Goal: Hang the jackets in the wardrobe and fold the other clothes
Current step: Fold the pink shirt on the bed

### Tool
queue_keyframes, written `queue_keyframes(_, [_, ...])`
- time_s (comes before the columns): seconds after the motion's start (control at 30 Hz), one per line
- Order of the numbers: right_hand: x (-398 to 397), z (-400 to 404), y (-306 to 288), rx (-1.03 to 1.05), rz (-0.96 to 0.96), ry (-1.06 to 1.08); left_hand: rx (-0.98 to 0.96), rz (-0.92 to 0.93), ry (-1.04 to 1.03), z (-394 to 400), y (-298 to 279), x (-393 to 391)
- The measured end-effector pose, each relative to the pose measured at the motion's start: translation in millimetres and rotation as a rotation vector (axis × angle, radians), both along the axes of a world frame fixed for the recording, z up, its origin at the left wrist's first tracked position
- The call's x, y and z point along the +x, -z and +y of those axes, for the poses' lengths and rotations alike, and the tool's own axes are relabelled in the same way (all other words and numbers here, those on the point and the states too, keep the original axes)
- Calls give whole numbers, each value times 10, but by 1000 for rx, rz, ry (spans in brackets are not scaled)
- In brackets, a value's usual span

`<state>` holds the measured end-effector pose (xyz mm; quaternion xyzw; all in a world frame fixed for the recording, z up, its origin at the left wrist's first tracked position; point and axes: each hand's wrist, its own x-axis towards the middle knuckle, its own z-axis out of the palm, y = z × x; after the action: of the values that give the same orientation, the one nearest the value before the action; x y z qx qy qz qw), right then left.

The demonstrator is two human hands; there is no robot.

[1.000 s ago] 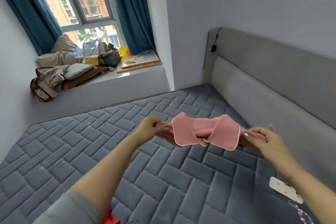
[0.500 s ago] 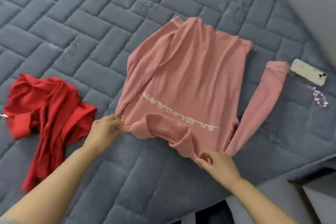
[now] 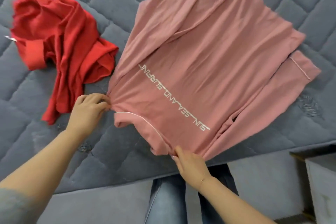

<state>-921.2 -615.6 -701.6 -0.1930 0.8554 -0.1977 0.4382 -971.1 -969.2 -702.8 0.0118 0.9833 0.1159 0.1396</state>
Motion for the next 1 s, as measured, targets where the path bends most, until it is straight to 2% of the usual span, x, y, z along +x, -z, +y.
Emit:
queue_keyframes(0.07, [2, -81, 34, -17, -47, 71, 43, -44, -144, 102, -77, 33])
queue_keyframes(0.13, [-1, -105, 56, -42, -101, 94, 151, 70, -259, 328, -202, 0])
queue_keyframes(0.2, [-4, -82, 51, -88, -140, 36, 313, 181, -243, 661, -294, -10])
queue_keyframes(0.23, [-13, -56, 41, -112, -160, 4, 369, 175, -174, 836, -291, 27])
queue_keyframes(0.3, [-72, 38, 23, -138, -199, 5, 334, -10, -69, 1154, -196, 221])
queue_keyframes(0.4, [-236, 244, -15, -151, -175, 107, 122, -353, -152, 1346, -15, 604])
queue_keyframes(0.5, [-488, 518, -59, -160, -138, 274, 56, -374, -288, 1492, 44, 710])
queue_keyframes(0.6, [-842, 881, -117, -193, 1, 318, 203, -197, -644, 1875, -107, 481])
queue_keyframes(0.7, [-1317, 1399, -173, -163, 280, 192, 405, 45, -999, 2515, -287, 253])
queue_keyframes(0.77, [-1720, 1800, -181, -89, 413, 84, 530, 134, -1350, 3071, -336, 127])
queue_keyframes(0.87, [-2355, 2353, -140, 110, 468, -66, 722, 72, -2213, 3886, -248, -7])
queue_keyframes(0.9, [-2543, 2499, -125, 177, 453, -137, 858, 25, -2453, 4109, -216, -42])
queue_keyframes(0.93, [-2691, 2628, -110, 245, 417, -229, 1030, -29, -2610, 4290, -188, -78])
queue_keyframes(1.0, [-2838, 2829, -65, 374, 290, -423, 1398, -40, -2661, 4522, -119, -145])
